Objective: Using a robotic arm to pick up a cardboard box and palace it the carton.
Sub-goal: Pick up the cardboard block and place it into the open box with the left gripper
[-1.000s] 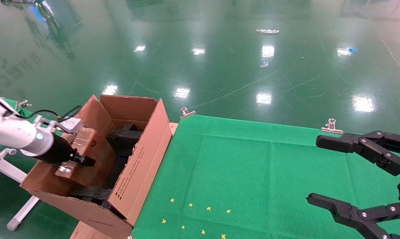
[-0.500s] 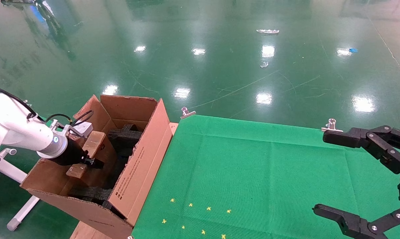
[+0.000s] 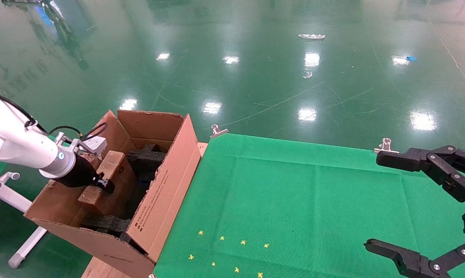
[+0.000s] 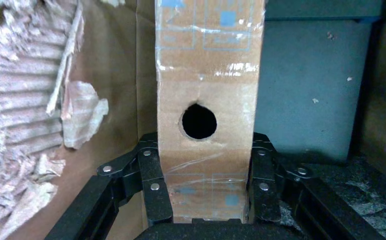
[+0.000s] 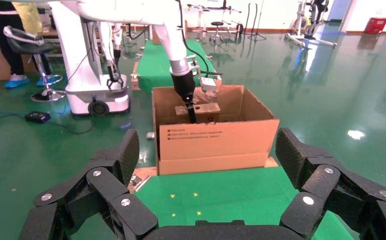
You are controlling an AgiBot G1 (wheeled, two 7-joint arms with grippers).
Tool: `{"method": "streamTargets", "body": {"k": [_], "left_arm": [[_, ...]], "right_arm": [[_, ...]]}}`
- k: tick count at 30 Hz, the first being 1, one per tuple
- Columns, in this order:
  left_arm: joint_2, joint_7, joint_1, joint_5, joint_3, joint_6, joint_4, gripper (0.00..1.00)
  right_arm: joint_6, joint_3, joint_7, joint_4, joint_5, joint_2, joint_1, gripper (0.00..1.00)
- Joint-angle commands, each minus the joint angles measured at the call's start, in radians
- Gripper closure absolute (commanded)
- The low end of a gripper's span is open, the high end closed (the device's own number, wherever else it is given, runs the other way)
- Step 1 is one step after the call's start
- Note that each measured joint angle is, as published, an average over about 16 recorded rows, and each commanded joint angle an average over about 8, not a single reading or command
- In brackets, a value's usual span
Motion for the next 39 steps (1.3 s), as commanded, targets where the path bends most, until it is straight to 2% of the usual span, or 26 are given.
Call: {"method": "streamTargets", "body": {"k": [1,15,28,33,39], "left_arm": [[0.005,0.009,-0.006,-0.001,-0.001,0.003,0.008,0.0],[0.021,0.039,-0.102,0.018,0.009,0.006,0.039,0.0],[-0.069,0.184,-0.308,-0.082,-0.066,0.038,-0.084,0.0],[-0.087,0.201,-0.329,-0.103,-0.084,0.046,-0.114,0.0],[-0.103,0.237,-0.273,-0.152,-0.144,0.073,-0.18,0.0]], "right_arm": [[0.0,0.0,0.0,0.0,0.0,0.0,0.0,0.0],[0.0,-0.001,0.0,0.0,0.001,0.0,0.0,0.0],[0.001,-0.002,-0.001,0.0,0.001,0.001,0.0,0.0],[0.001,-0.002,-0.001,0.0,0.001,0.001,0.0,0.0],[0.001,-0.003,-0.001,-0.001,0.002,0.001,0.0,0.0]]}}
